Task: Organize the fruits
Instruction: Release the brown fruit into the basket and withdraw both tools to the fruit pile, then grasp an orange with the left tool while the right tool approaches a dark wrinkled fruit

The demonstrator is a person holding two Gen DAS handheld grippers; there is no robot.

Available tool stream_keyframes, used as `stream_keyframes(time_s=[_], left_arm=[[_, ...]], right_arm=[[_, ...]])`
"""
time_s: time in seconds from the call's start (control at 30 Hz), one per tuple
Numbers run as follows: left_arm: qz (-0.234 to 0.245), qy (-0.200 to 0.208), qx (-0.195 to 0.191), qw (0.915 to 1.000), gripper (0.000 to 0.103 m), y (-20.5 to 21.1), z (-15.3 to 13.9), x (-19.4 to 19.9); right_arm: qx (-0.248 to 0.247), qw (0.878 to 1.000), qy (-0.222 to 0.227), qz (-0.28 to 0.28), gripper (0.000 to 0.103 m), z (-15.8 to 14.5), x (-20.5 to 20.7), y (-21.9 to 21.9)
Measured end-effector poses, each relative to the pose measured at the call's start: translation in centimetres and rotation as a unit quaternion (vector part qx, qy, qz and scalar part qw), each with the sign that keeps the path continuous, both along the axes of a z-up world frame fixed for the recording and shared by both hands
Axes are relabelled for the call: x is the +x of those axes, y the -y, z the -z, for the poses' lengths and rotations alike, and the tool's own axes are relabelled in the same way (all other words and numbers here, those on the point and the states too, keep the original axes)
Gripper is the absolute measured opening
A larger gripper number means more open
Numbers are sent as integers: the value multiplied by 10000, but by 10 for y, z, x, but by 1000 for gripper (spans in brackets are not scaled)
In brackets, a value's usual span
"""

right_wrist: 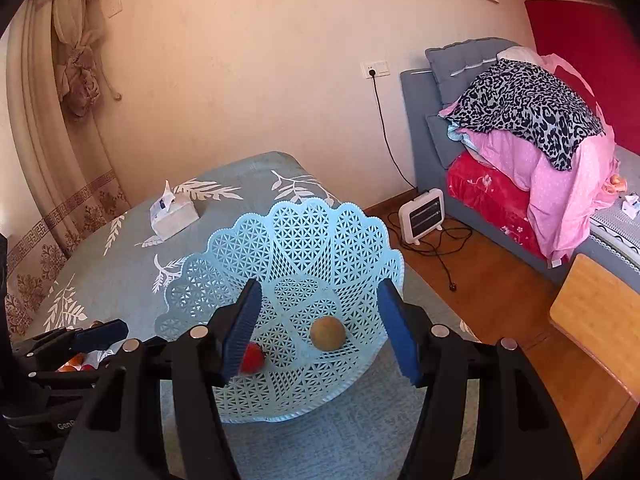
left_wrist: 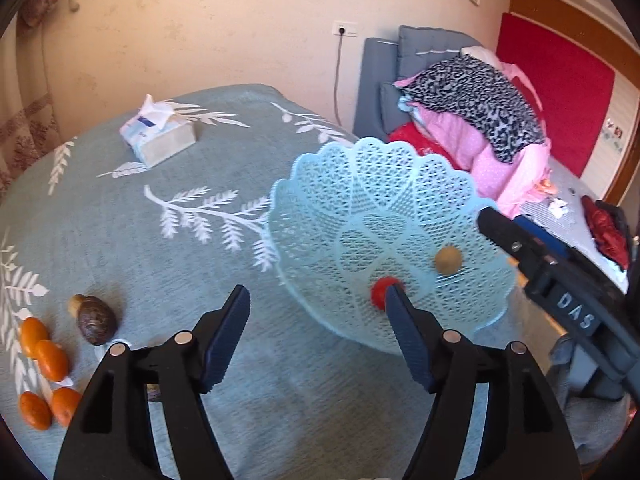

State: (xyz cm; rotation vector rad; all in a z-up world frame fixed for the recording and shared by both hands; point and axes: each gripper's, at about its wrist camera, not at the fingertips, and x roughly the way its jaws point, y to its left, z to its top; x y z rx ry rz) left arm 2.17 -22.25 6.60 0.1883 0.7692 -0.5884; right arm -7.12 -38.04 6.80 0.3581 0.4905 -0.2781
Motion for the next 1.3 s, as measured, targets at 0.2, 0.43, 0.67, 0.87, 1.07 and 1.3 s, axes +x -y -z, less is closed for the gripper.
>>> stream_keyframes(time_s=[0.2, 0.43, 0.67, 0.87, 1.07, 1.3], left_arm=[[-301, 166, 68, 9994, 72, -21, -6, -4], [-647, 434, -5, 9970, 77, -54, -21, -8], [-1115, 469, -96, 9926, 85, -96, -27, -7], [-1667, 492, -70, 9848, 85, -140, -24, -9], [-2098, 478, 15, 9766, 85, -179, -17, -12], [-2574, 345, -28, 9657, 85, -222, -7, -10]], right_arm=[[-29, 10000, 3, -51, 62, -2, -1, -6], [-138, 9997, 13, -209, 62, -7, -1, -22], [-195, 9992, 3, -348, 62, -10, 0, -36], [-277, 9980, -52, -571, 62, -9, 4, -53], [-356, 9959, -148, -824, 62, -7, 9, -72], [-473, 9923, -259, -1115, 62, -4, 13, -95]])
